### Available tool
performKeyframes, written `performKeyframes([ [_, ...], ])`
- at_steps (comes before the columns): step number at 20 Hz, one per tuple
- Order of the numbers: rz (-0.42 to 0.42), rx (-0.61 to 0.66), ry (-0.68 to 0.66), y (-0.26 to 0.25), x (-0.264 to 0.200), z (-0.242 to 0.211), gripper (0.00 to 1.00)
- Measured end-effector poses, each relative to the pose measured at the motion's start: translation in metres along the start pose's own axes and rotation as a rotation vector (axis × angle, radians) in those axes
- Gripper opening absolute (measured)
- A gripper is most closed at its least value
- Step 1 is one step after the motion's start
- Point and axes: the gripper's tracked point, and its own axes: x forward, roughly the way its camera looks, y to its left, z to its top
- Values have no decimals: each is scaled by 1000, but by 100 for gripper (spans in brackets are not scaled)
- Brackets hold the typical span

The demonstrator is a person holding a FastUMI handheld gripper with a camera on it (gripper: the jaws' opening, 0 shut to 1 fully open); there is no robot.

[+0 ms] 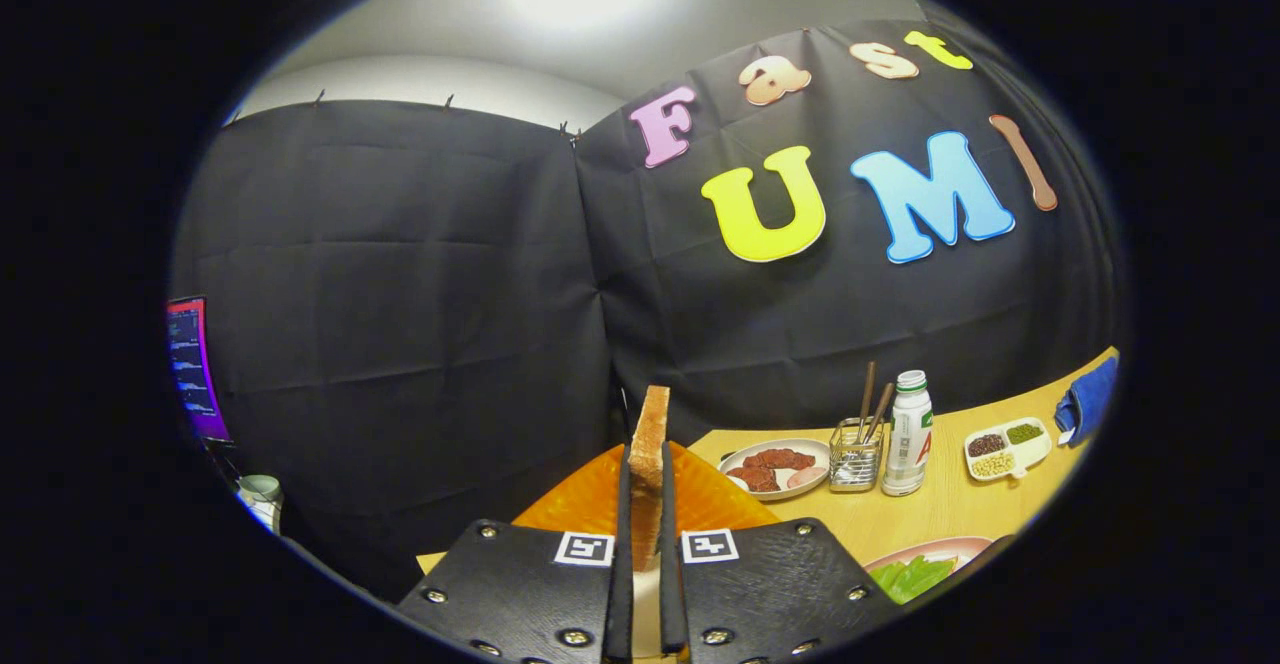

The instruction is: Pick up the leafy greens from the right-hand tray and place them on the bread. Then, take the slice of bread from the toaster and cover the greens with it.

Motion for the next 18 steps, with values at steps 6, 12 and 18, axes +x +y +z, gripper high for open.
performKeyframes([
  [6,-143,-78,4,-68,-43,-3,11],
  [12,-312,-46,114,-154,-84,-47,11],
  [18,-426,-71,176,-199,-123,-75,11],
])
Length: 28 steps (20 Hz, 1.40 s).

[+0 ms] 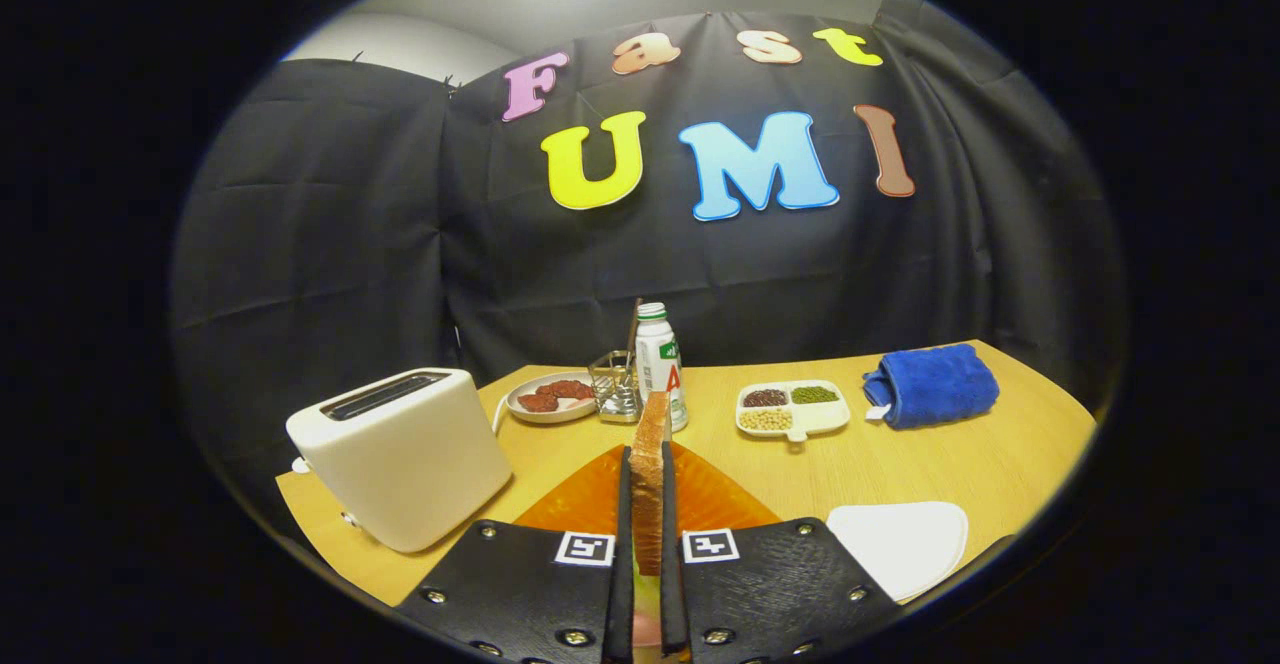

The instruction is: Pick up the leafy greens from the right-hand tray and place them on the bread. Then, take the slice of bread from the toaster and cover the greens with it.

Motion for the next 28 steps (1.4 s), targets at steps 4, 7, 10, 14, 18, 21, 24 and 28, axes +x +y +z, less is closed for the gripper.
performKeyframes([
  [4,-50,-41,12,-14,-6,-12,11],
  [7,-55,-56,15,-12,-6,-18,11],
  [10,-20,-56,28,6,-6,-28,11],
  [14,51,-36,63,34,-4,-42,11],
  [18,102,1,108,52,1,-58,11],
  [21,135,28,155,63,5,-74,11],
  [24,163,74,209,72,10,-91,11],
  [28,162,82,233,77,13,-101,11],
])
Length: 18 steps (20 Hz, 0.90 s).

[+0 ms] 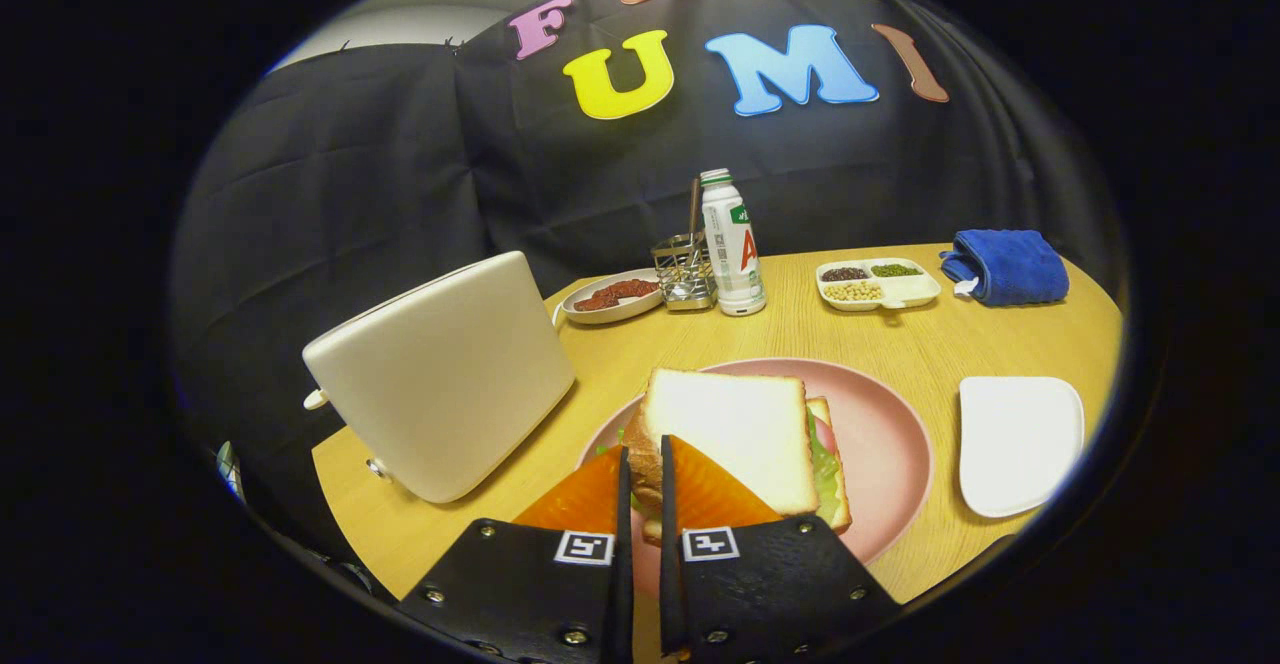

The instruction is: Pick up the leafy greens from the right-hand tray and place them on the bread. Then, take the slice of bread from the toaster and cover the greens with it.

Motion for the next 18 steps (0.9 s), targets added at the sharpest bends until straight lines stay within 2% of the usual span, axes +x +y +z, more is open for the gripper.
performKeyframes([
  [5,15,11,24,4,0,-4,12],
  [7,11,11,28,3,1,-5,21],
  [8,28,15,25,7,-1,-2,21],
  [9,31,30,46,8,1,-9,32],
  [18,18,27,22,7,-1,-5,33],
])
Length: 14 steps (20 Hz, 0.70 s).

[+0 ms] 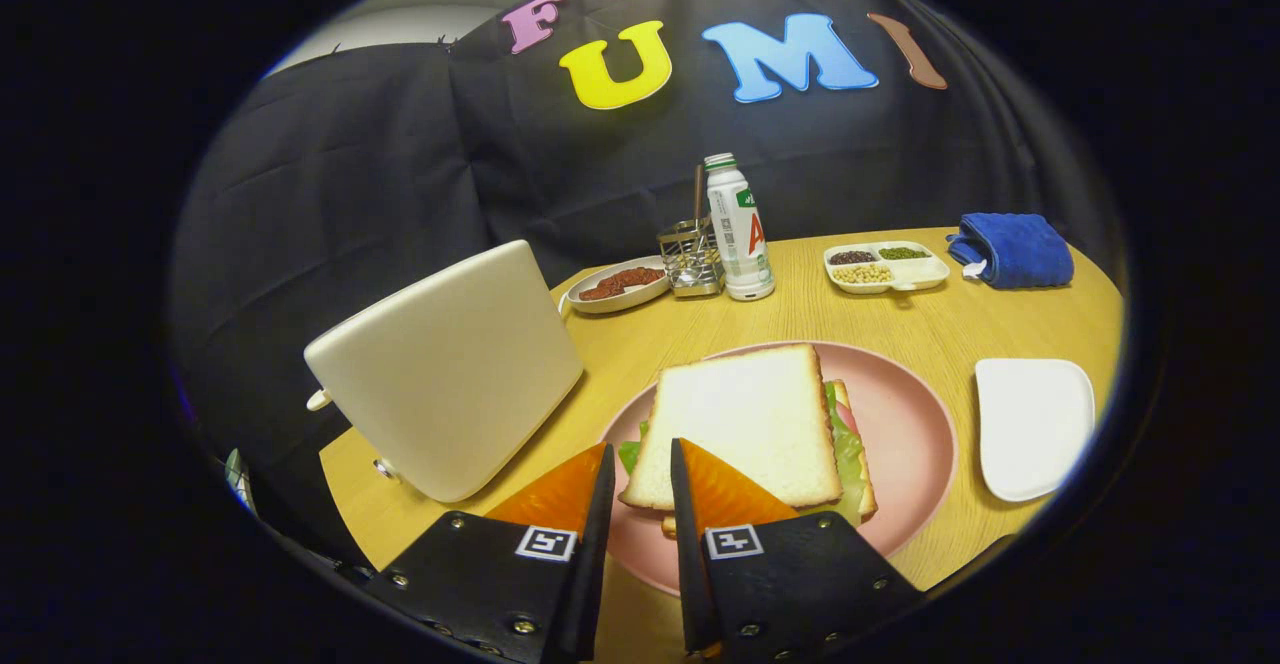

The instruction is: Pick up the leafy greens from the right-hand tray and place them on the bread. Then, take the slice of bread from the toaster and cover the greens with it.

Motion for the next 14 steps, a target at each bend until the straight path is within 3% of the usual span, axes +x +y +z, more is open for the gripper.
performKeyframes([
  [14,-59,-112,-158,-2,-18,20,36],
])
